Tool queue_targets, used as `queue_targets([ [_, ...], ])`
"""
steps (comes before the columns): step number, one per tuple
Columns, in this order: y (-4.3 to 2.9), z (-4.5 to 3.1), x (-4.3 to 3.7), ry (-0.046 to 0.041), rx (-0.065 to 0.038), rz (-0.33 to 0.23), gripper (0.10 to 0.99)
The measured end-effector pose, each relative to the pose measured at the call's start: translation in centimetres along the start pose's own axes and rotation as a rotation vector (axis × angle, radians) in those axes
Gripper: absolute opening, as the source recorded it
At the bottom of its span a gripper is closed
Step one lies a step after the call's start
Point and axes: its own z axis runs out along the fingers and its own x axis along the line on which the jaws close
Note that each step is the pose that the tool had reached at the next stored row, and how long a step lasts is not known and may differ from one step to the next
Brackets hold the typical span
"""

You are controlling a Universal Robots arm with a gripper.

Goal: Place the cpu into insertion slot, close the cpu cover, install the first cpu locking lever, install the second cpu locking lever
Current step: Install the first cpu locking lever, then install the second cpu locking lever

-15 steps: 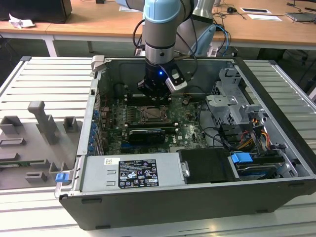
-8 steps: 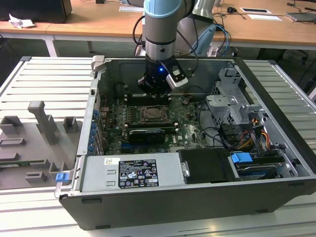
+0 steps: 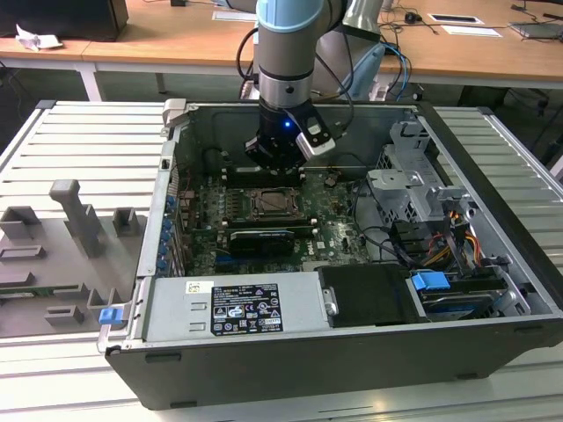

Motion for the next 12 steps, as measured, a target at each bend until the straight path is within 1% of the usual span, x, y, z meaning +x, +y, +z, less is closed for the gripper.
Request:
queue_targets([
  [4,0.0,-0.04,0.0,-0.0001,0.0,0.0,0.106],
  [7,-0.18,-0.07,0.0,0.0,0.0,0.0,0.106],
  [8,-0.39,-0.08,0.01,0.0,0.0,0.0,0.106],
  [9,-1.04,-0.12,0.03,-0.0001,0.0,0.0,0.106],
  [10,-1.5,-0.16,0.05,-0.0001,0.0,0.0,0.106],
  [12,-1.93,-0.19,0.06,-0.0001,0.0,0.0,0.106],
])
